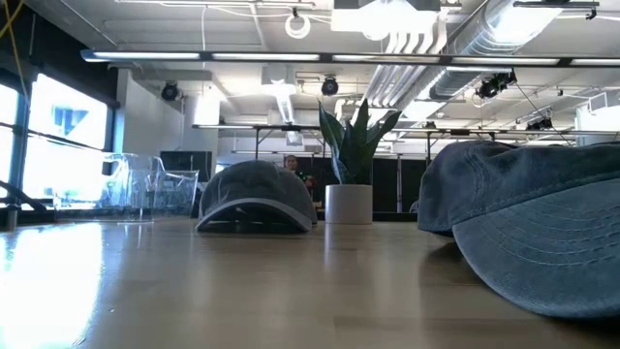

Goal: Pick & Place hat
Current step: Put the bottom black cap into the bottom transparent bin

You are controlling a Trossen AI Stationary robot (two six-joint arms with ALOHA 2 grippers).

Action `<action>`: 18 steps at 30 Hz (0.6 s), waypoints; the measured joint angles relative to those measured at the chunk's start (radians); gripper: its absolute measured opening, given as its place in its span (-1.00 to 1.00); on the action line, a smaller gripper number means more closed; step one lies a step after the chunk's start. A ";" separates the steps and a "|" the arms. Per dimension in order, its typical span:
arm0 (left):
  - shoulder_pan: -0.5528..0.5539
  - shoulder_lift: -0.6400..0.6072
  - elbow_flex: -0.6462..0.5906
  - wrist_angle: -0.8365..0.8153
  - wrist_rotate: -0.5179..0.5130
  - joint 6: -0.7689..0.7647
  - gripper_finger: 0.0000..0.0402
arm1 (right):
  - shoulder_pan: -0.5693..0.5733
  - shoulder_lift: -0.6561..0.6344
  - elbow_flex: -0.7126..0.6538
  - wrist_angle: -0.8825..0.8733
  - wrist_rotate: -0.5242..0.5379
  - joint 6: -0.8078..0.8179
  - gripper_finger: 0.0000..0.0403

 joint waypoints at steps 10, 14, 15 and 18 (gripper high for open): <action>0.002 -0.002 0.000 -0.081 -0.077 -0.106 -0.31 | 0.000 -0.005 0.000 0.044 0.034 -0.020 -0.99; 0.002 -0.016 0.041 -0.100 -0.137 -0.085 0.04 | 0.006 -0.005 0.000 0.044 0.045 -0.043 -0.99; 0.002 -0.018 0.056 -0.089 -0.160 -0.075 0.12 | 0.006 -0.005 0.000 0.044 0.046 -0.050 -0.99; 0.002 -0.016 0.073 -0.100 -0.236 -0.032 0.28 | 0.007 -0.004 0.000 0.042 0.051 -0.074 -0.99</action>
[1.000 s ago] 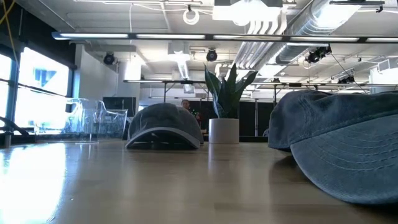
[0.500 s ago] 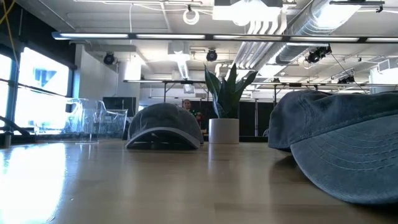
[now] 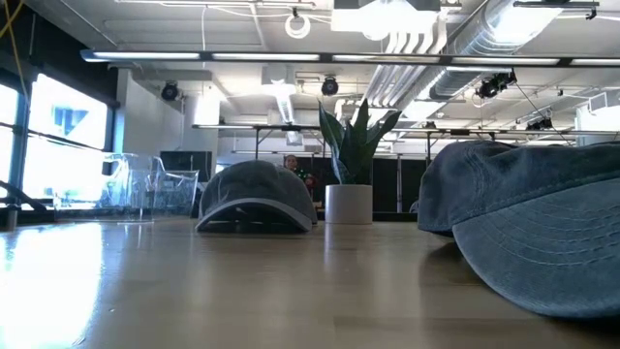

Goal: Pick & Place hat
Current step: Put the bottom black cap into the bottom transparent bin

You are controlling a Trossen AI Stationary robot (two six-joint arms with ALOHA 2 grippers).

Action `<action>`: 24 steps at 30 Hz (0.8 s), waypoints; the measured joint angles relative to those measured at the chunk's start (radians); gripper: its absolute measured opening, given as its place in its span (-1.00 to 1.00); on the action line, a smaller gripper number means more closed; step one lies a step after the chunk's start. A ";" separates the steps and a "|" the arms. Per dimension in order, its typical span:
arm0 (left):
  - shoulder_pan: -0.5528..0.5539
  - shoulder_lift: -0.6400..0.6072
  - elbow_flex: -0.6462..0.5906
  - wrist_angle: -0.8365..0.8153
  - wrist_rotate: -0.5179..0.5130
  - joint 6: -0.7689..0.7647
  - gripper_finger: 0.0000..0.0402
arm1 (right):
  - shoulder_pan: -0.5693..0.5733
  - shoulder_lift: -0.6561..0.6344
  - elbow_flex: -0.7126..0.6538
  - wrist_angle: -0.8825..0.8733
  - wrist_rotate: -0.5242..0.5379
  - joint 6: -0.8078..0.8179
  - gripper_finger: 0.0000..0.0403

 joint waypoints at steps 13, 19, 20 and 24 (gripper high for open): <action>0.099 0.115 0.004 0.221 0.146 -0.015 0.37 | 0.000 0.002 0.000 -0.030 -0.001 -0.054 -0.99; 0.098 0.117 0.010 0.246 0.140 -0.004 0.29 | 0.001 0.002 0.000 -0.073 -0.001 -0.077 -0.99; 0.098 0.114 0.010 0.247 0.139 -0.004 0.24 | 0.002 0.002 0.000 -0.073 0.000 -0.082 -0.99; 0.098 0.111 0.010 0.232 0.139 -0.006 -0.01 | 0.001 0.002 0.000 -0.073 0.002 -0.089 -0.99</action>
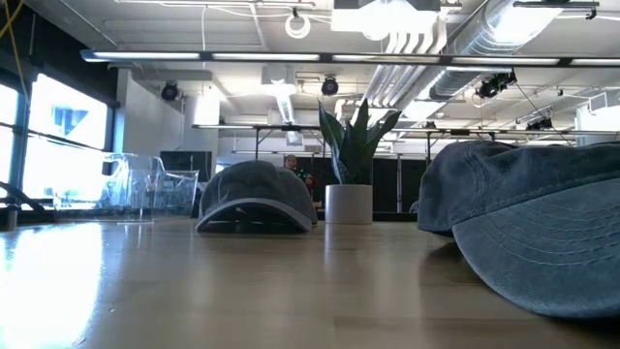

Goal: Pick & Place hat
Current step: Put the bottom black cap into the bottom transparent bin

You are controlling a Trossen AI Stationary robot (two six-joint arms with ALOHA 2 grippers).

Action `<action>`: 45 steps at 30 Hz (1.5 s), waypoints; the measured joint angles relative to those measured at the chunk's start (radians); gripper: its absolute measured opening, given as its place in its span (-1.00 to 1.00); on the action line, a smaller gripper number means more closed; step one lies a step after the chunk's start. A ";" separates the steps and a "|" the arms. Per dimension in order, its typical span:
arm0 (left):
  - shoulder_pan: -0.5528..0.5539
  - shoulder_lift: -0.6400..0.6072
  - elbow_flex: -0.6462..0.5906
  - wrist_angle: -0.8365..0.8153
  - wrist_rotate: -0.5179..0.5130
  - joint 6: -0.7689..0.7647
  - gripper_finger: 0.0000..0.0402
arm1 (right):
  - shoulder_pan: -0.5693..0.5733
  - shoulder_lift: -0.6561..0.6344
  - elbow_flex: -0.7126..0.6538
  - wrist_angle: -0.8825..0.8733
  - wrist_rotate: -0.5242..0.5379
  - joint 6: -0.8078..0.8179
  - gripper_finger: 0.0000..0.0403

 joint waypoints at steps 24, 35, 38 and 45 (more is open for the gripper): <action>0.000 0.000 0.000 -0.066 0.002 -0.066 -0.97 | -0.074 0.002 0.000 0.024 -0.043 -0.022 -0.19; 0.000 0.000 0.000 -0.071 -0.007 -0.116 -0.99 | -0.050 0.053 0.000 0.080 -0.051 -0.083 0.30; 0.000 0.000 0.000 -0.069 -0.008 -0.137 -0.99 | -0.039 0.079 0.000 0.088 -0.096 -0.099 0.28; 0.000 0.000 0.010 -0.082 -0.011 -0.189 -1.00 | -0.017 0.099 0.000 0.089 -0.241 -0.135 0.09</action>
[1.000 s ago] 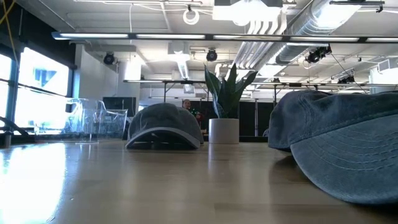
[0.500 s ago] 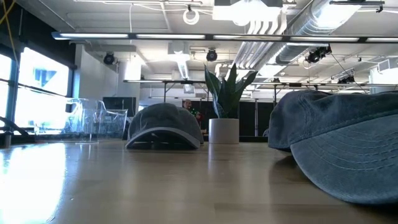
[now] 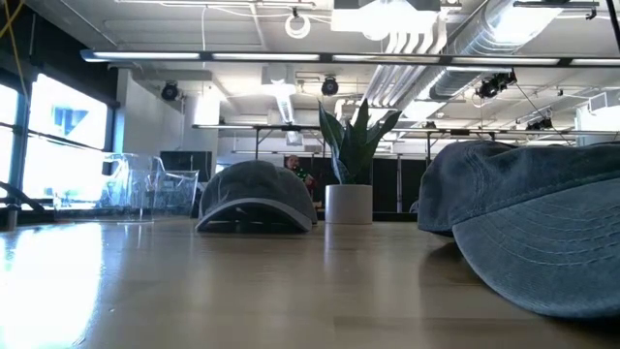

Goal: Pick & Place hat
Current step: Put the bottom black cap into the bottom transparent bin

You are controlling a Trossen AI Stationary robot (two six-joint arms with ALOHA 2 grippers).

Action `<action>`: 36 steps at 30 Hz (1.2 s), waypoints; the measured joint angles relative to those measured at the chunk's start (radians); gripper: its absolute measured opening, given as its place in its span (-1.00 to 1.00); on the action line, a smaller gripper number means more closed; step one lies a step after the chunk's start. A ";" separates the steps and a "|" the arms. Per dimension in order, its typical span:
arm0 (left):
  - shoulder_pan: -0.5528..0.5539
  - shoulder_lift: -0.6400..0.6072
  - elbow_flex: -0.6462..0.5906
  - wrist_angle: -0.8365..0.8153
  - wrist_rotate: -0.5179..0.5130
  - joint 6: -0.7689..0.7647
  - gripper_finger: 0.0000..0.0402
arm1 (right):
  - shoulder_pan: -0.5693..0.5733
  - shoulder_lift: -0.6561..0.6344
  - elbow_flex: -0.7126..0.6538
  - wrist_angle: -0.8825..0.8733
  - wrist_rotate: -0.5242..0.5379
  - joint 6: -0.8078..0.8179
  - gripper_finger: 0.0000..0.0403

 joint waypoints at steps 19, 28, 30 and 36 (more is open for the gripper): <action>0.000 0.002 0.125 -0.217 0.043 -0.007 -1.00 | -0.001 -0.013 0.000 -0.333 -0.070 -0.159 -0.87; 0.000 -0.001 0.126 -0.211 -0.012 -0.029 -0.99 | 0.003 -0.050 0.000 -0.301 0.001 -0.215 -0.98; 0.000 -0.001 0.126 -0.207 -0.011 -0.029 -0.92 | 0.004 -0.050 0.000 -0.294 0.012 -0.199 -0.97; 0.000 0.019 0.128 -0.167 -0.034 -0.029 -0.44 | 0.004 -0.068 0.000 -0.210 0.018 -0.133 -0.98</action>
